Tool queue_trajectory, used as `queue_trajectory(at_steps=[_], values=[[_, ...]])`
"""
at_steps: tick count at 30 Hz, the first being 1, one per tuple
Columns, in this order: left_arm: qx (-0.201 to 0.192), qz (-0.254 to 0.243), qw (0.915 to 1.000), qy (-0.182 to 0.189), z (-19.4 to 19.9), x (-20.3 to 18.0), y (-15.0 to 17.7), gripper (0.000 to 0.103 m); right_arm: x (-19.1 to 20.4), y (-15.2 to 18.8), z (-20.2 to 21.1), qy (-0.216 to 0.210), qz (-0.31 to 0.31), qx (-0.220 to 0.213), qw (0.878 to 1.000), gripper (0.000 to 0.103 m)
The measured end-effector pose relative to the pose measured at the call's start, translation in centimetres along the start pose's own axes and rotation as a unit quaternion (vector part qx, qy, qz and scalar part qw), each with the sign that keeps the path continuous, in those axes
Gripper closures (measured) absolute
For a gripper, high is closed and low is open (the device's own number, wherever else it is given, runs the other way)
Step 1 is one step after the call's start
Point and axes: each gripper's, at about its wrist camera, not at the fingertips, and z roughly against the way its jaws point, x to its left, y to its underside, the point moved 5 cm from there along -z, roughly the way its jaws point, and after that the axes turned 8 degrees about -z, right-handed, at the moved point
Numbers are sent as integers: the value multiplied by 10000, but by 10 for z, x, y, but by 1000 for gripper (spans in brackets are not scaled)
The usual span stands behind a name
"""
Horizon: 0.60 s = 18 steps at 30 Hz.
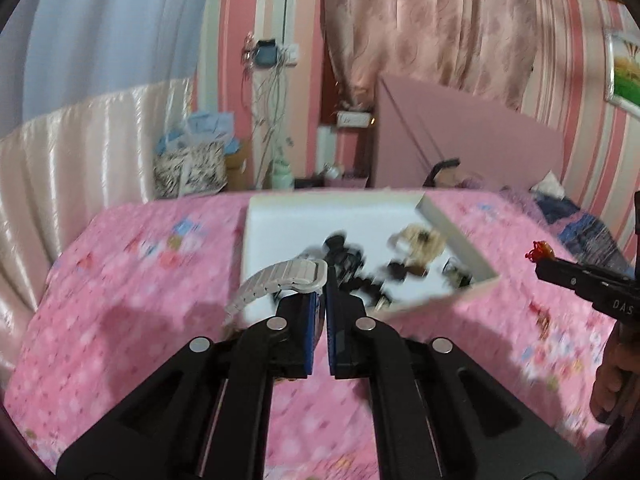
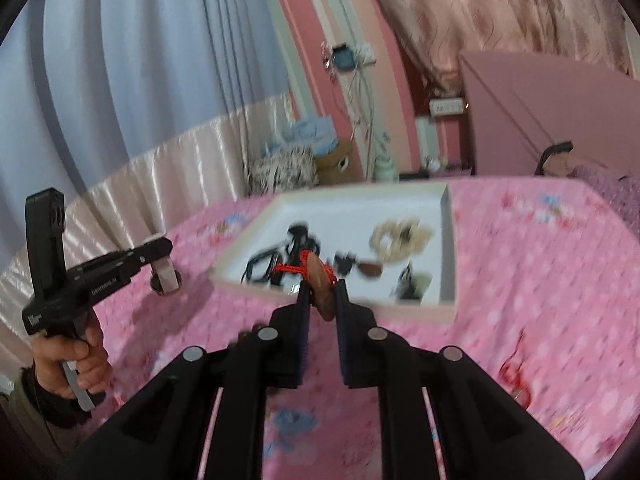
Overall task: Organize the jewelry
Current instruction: 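Carry the watch and pendant over the white tray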
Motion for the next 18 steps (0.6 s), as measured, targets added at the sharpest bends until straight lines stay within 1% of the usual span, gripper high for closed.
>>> queue_trajectory(at_steps=[2,4,5,6,7,9,12,15,18], values=[[-90,77,9999,117,-5,-3,-10,101,-3,-16,0,-6,-63,-130,9999,91],[-315,114,9990,304,-12,-8,-24,101,-6,-27,-3,-42,-140,-236,9996,91],[-409,57,9985,358,-16,-10,-28,101,-8,-30,-4,-23,-181,-272,9995,91],[-480,-78,9983,335,-21,-14,-33,101,-11,-35,-7,18,-223,-309,9993,91],[-494,-190,9983,237,-27,-16,-36,101,-13,-39,-9,27,-247,-336,9991,91],[-487,-226,9983,219,-35,-16,-41,101,-15,-46,-19,31,-304,-341,9990,91],[-422,-72,9987,273,-52,-8,-44,101,-14,-50,-34,46,-299,-269,9992,91],[-365,251,9984,355,-69,10,-42,101,-10,-47,-55,95,-218,-115,9997,91],[-377,323,9982,338,-81,20,-37,101,-9,-41,-75,149,-136,48,9998,91]])
